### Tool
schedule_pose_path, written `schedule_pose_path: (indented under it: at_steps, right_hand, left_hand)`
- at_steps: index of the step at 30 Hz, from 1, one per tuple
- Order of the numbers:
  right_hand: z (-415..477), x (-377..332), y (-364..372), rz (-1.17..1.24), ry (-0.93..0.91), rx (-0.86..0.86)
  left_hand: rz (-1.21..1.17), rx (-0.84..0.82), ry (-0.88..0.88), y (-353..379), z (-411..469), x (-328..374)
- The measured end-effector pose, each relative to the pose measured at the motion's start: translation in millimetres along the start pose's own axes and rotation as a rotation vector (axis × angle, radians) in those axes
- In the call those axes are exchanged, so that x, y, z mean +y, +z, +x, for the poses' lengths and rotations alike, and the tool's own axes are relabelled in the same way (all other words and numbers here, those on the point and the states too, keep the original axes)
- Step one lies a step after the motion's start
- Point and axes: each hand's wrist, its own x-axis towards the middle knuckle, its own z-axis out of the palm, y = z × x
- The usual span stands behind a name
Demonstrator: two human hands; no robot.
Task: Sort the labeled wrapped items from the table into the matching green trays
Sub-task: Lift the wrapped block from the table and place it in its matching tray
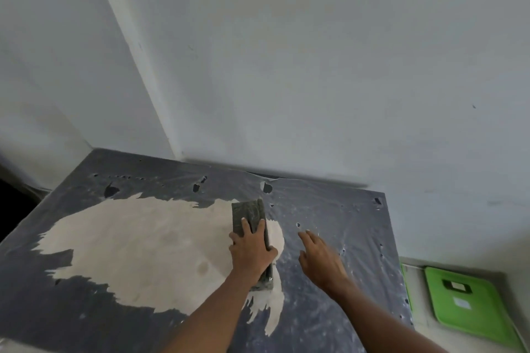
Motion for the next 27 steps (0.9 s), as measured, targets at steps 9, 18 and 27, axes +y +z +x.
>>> schedule_pose_path:
  at_steps: [9, 18, 27]
  right_hand:
    - [-16, 29, -24, 0.024, 0.092, 0.033]
    - [-47, 90, -37, -0.021, 0.111, 0.009]
    - [-38, 95, -20, -0.012, 0.057, -0.060]
  left_hand:
    - [-0.122, 0.003, 0.362, -1, -12, 43]
    - [-0.328, -0.376, 0.566, 13, -16, 98]
    - [-0.186, -0.033, 0.457, 11, -9, 92]
